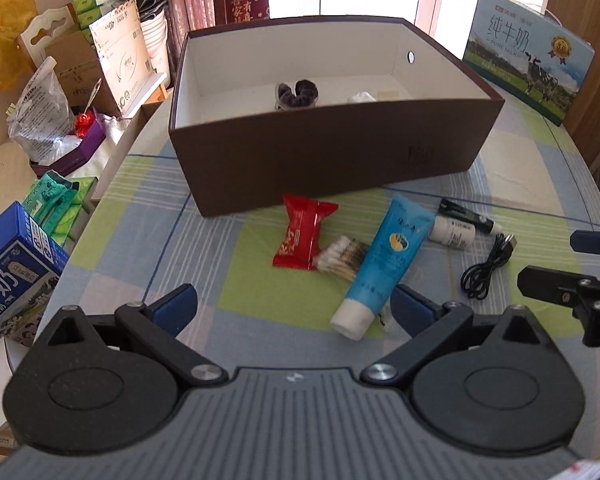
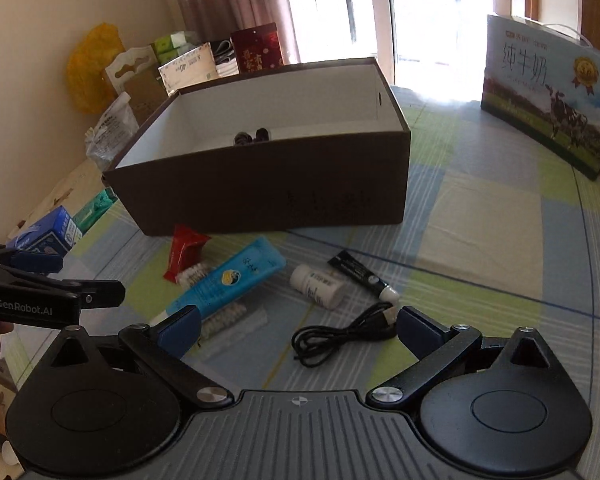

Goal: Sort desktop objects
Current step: 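Withdraw both tools from the box toward the loose items on the table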

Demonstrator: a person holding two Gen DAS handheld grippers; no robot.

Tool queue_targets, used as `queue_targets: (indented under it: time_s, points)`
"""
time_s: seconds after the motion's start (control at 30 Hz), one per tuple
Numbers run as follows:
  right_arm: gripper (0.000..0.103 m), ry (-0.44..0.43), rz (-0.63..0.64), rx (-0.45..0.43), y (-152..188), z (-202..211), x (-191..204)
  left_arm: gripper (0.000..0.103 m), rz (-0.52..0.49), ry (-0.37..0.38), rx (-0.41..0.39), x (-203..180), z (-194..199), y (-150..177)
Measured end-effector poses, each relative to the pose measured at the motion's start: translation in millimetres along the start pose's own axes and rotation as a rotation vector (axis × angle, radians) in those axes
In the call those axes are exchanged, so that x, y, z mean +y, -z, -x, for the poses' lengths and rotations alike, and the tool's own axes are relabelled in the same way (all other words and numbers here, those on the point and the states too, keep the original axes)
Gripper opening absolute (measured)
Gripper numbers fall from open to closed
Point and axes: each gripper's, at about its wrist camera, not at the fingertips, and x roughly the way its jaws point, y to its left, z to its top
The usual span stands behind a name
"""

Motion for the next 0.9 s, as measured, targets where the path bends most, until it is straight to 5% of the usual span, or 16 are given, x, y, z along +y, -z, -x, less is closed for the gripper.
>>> queue_targets:
  time_s: [0.43,0.9]
  points:
    - [0.101,0.016,-0.056,0.099,23,-17,-10,0.092,-0.072,0.089,-0.017,-10,-8,7]
    - [0.101,0.089,-0.111,0.148,44,-28,-34,0.057,-0.299,0.144,-0.018,-42,-41,1]
